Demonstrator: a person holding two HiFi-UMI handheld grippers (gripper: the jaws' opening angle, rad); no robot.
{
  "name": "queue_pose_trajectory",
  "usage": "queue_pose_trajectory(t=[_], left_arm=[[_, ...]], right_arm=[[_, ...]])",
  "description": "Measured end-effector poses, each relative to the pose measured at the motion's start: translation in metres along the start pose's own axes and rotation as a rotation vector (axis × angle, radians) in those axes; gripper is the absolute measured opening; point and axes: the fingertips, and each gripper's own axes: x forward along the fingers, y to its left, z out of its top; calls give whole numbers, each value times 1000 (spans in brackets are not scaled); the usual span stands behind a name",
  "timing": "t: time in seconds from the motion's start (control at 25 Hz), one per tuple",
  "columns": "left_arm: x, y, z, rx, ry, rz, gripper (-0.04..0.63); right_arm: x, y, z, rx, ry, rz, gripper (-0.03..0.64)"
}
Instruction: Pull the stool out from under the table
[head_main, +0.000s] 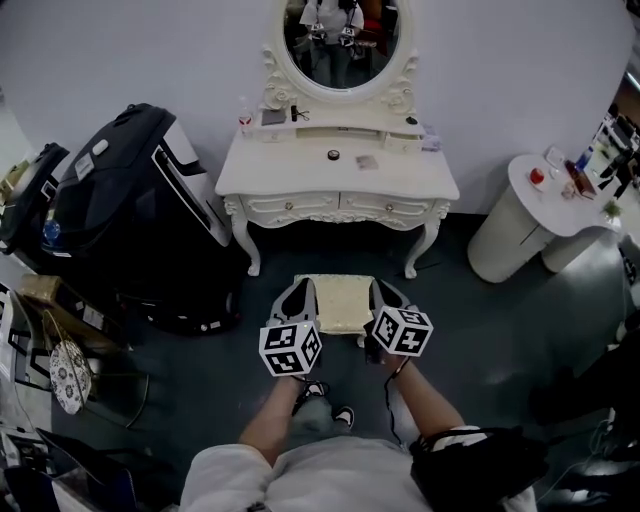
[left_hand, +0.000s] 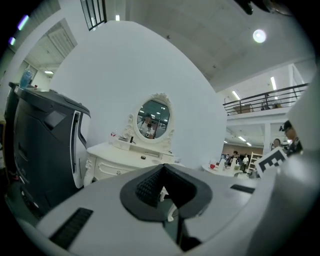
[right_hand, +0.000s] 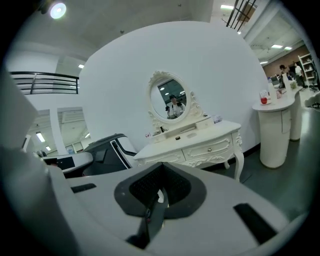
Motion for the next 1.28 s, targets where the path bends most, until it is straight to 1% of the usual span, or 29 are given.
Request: queue_pose_trajectory(t=[0.08,0.36,0.52,0.64,0.8,0.92,1.16,1.28], left_arm=[[-4,0,5,-5,-1,2,8],[-19,9,36,59,-39,-11,8],[-36,22,38,69,-11,-28,8],[-46,27,35,78,11,-39,8],[-55,27,34,86,20,-49,8],[-59,28,34,68,14,-46,8],[-68,23,29,64,16,-42,8],[-71,19,29,53,11,-40,8]], right_arm=[[-3,9,1,3,4,11,-2],[-14,50,22,-51,-27,33,-2],[-21,77,24,-52,-59,24,-2],[-25,95,22,-78,-72,25,-2],[-30,107,14,-98,-58,30,-2],[-32,112,9,-102,-51,36,-2],[-41,114,7,-120,-46,37,-2],[-47,110,10,-145,-58,17,-2]])
